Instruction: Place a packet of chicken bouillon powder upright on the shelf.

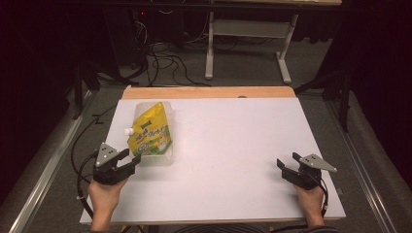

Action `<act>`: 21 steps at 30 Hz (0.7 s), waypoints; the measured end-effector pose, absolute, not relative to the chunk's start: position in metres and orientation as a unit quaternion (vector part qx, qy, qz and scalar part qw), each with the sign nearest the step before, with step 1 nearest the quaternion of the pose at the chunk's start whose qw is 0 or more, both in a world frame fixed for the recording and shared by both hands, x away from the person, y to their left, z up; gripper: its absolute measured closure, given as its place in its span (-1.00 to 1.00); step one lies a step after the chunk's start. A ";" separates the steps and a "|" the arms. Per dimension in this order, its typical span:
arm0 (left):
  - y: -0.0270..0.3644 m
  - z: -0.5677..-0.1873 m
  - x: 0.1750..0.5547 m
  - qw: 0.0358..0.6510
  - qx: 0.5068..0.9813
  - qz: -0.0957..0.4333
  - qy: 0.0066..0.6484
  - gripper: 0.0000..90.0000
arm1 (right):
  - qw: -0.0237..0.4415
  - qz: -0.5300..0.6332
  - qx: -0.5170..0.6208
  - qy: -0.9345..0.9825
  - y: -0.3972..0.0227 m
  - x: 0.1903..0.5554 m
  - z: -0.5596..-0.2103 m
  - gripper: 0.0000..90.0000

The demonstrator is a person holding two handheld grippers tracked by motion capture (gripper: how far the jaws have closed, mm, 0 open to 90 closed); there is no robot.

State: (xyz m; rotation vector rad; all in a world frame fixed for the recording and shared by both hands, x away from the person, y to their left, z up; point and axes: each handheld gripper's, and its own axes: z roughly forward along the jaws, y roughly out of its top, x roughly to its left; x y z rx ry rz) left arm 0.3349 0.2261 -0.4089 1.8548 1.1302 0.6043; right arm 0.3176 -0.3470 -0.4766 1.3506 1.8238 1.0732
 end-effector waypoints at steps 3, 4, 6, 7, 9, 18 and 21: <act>0.223 -0.408 0.329 0.435 0.741 0.242 0.451 0.11 | 0.311 0.406 0.511 0.691 -0.347 0.318 -0.477 -0.31; 0.221 -0.408 0.327 0.437 0.741 0.241 0.450 0.10 | 0.311 0.406 0.511 0.691 -0.347 0.318 -0.477 -0.31; 0.215 -0.408 0.323 0.438 0.744 0.242 0.443 0.10 | 0.311 0.406 0.511 0.691 -0.347 0.318 -0.477 -0.31; 0.213 -0.407 0.322 0.440 0.744 0.242 0.441 0.10 | 0.311 0.406 0.511 0.691 -0.347 0.318 -0.477 -0.31; 0.207 -0.406 0.319 0.440 0.748 0.247 0.432 0.10 | 0.311 0.407 0.511 0.690 -0.347 0.317 -0.477 -0.31; 0.172 -0.408 0.317 0.455 0.766 0.220 0.398 0.08 | 0.313 0.407 0.510 0.690 -0.347 0.317 -0.477 -0.31; 0.161 -0.410 0.319 0.458 0.772 0.211 0.388 0.07 | 0.314 0.407 0.509 0.690 -0.347 0.317 -0.477 -0.31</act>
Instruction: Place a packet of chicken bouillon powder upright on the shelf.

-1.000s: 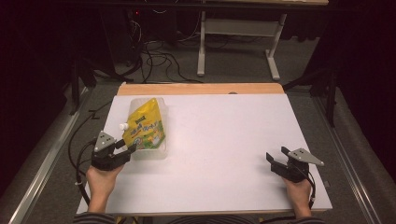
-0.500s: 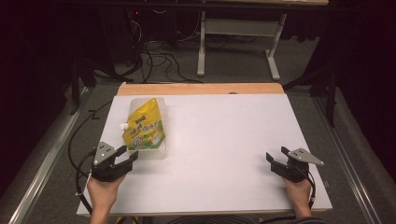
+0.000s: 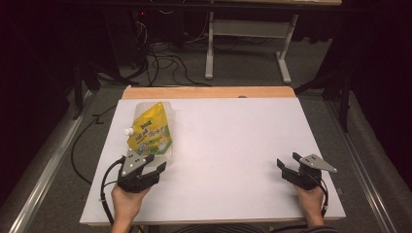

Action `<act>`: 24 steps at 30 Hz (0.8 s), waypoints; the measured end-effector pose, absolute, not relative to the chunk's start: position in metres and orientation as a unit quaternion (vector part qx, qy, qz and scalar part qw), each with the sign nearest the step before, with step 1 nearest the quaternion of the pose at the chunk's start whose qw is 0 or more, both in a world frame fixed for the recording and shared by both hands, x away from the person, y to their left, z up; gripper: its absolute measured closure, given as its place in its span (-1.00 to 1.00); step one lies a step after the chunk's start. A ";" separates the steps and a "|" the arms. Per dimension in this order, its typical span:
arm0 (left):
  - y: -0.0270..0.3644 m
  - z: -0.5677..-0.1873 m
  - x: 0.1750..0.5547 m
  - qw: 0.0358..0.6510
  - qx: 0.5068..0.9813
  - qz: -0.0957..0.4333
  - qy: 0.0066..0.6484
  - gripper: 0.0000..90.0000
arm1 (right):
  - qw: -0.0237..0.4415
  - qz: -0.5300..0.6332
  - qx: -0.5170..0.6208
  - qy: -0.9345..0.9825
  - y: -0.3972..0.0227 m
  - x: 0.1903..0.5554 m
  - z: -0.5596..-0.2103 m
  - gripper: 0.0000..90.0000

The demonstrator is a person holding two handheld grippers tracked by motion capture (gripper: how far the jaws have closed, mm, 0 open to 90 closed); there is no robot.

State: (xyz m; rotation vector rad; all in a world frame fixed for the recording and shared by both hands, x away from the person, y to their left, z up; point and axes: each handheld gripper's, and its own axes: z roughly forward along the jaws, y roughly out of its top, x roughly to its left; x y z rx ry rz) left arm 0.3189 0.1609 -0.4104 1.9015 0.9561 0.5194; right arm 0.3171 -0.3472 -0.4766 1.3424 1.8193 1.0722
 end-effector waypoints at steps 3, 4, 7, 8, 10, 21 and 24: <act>0.149 -0.412 0.321 0.464 0.775 0.201 0.378 0.07 | 0.315 0.407 0.509 0.691 -0.347 0.317 -0.477 -0.31; 0.145 -0.413 0.321 0.466 0.776 0.198 0.375 0.07 | 0.315 0.407 0.509 0.691 -0.347 0.317 -0.477 -0.31; 0.134 -0.415 0.323 0.467 0.782 0.190 0.366 0.06 | 0.314 0.406 0.510 0.691 -0.347 0.317 -0.477 -0.31; 0.131 -0.416 0.324 0.465 0.785 0.187 0.364 0.06 | 0.313 0.406 0.509 0.691 -0.347 0.317 -0.477 -0.31; 0.125 -0.418 0.325 0.466 0.787 0.182 0.360 0.06 | 0.313 0.406 0.509 0.691 -0.347 0.317 -0.477 -0.31; 0.101 -0.427 0.333 0.469 0.796 0.161 0.348 0.06 | 0.311 0.404 0.511 0.693 -0.347 0.318 -0.477 -0.31; 0.094 -0.430 0.336 0.471 0.797 0.155 0.346 0.05 | 0.310 0.404 0.511 0.693 -0.346 0.318 -0.477 -0.31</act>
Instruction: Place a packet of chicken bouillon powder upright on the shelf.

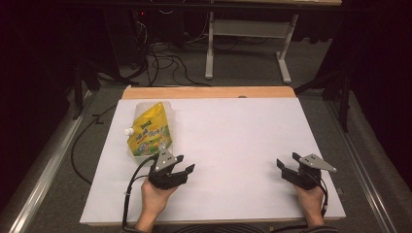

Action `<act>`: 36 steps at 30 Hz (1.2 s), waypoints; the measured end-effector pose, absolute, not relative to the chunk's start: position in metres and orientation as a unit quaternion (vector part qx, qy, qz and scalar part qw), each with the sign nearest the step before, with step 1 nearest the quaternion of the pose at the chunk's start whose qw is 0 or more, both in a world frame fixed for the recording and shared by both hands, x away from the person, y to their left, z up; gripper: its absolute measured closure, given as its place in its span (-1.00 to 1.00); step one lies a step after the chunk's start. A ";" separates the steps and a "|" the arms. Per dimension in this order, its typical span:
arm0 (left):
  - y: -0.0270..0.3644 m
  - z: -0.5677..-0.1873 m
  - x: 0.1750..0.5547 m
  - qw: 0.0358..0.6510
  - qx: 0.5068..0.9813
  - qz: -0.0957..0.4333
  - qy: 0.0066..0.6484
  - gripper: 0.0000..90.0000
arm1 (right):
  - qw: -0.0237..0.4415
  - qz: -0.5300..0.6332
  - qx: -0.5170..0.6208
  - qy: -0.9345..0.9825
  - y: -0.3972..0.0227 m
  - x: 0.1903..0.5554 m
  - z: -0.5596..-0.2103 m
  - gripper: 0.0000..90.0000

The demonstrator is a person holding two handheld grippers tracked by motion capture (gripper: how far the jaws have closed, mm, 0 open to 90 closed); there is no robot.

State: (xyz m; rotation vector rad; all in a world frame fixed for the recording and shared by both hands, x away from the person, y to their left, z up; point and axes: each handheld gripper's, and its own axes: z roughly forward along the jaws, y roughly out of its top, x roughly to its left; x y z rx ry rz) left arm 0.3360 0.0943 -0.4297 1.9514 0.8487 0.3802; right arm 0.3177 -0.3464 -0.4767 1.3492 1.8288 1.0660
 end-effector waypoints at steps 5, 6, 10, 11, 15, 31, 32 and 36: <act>0.085 -0.433 0.341 0.474 0.796 0.146 0.347 0.05 | 0.311 0.404 0.511 0.693 -0.346 0.318 -0.477 -0.31; 0.083 -0.434 0.343 0.474 0.797 0.145 0.346 0.05 | 0.311 0.404 0.511 0.693 -0.346 0.318 -0.477 -0.31; 0.076 -0.437 0.346 0.471 0.798 0.142 0.347 0.05 | 0.311 0.404 0.510 0.693 -0.346 0.318 -0.477 -0.31; 0.074 -0.439 0.347 0.472 0.798 0.142 0.347 0.05 | 0.312 0.404 0.510 0.693 -0.346 0.318 -0.477 -0.31; 0.067 -0.442 0.351 0.470 0.799 0.139 0.348 0.04 | 0.313 0.404 0.508 0.694 -0.346 0.318 -0.477 -0.31; 0.046 -0.461 0.367 0.461 0.802 0.154 0.347 0.04 | 0.313 0.404 0.509 0.693 -0.346 0.317 -0.477 -0.31; 0.045 -0.463 0.369 0.460 0.802 0.157 0.348 0.04 | 0.313 0.404 0.509 0.693 -0.346 0.317 -0.477 -0.31; 0.041 -0.471 0.374 0.449 0.800 0.175 0.357 0.06 | 0.313 0.404 0.509 0.693 -0.346 0.317 -0.477 -0.31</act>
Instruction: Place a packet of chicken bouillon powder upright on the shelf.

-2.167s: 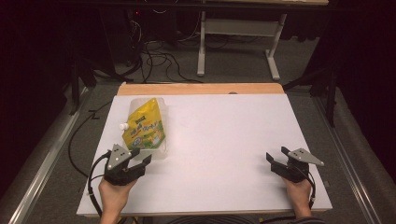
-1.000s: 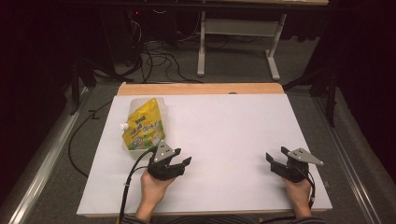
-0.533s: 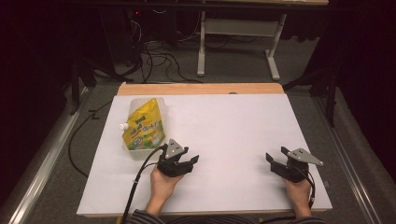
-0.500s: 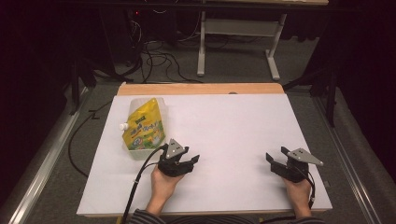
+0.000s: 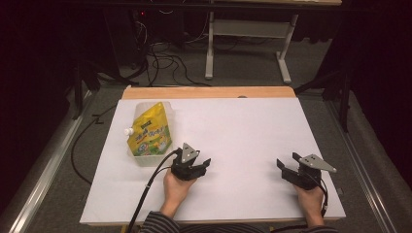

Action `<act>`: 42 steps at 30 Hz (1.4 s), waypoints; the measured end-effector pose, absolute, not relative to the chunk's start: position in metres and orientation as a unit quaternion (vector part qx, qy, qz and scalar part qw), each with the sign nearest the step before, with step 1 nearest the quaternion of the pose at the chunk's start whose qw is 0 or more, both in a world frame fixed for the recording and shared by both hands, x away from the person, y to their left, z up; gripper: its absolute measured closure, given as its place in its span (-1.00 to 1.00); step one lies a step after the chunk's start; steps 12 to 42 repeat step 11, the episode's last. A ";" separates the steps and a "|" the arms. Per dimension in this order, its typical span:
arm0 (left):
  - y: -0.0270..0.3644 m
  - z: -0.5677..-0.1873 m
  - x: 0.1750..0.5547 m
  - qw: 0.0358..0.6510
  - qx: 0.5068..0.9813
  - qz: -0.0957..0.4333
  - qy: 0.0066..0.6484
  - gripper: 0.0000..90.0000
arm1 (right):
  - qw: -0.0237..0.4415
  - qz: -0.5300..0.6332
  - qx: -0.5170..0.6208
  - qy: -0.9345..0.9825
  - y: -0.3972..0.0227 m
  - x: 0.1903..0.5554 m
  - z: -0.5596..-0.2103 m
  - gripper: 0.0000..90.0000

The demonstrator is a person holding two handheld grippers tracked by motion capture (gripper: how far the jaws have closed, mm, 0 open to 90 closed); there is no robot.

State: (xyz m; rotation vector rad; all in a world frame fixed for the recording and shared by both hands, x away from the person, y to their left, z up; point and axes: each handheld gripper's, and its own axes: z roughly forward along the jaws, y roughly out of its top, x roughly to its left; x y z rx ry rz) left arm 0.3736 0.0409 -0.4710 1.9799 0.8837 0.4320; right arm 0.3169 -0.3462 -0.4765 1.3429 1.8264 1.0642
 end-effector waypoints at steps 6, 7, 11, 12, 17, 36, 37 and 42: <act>0.035 -0.482 0.378 0.438 0.798 0.189 0.369 0.06 | 0.313 0.404 0.509 0.693 -0.346 0.317 -0.477 -0.31; 0.036 -0.482 0.378 0.440 0.796 0.191 0.369 0.05 | 0.313 0.404 0.509 0.693 -0.346 0.317 -0.477 -0.31; 0.036 -0.482 0.377 0.439 0.799 0.194 0.362 0.03 | 0.314 0.403 0.507 0.694 -0.346 0.317 -0.477 -0.31; 0.036 -0.482 0.377 0.439 0.799 0.194 0.362 0.03 | 0.314 0.403 0.507 0.694 -0.346 0.317 -0.477 -0.31; 0.036 -0.482 0.377 0.439 0.799 0.194 0.362 0.03 | 0.314 0.403 0.507 0.694 -0.346 0.317 -0.477 -0.31; 0.036 -0.482 0.377 0.439 0.799 0.194 0.362 0.03 | 0.314 0.403 0.507 0.694 -0.346 0.317 -0.477 -0.31; 0.036 -0.482 0.377 0.439 0.799 0.194 0.362 0.03 | 0.314 0.403 0.507 0.694 -0.346 0.317 -0.477 -0.31; 0.036 -0.482 0.377 0.439 0.799 0.194 0.362 0.03 | 0.314 0.403 0.507 0.694 -0.346 0.317 -0.477 -0.31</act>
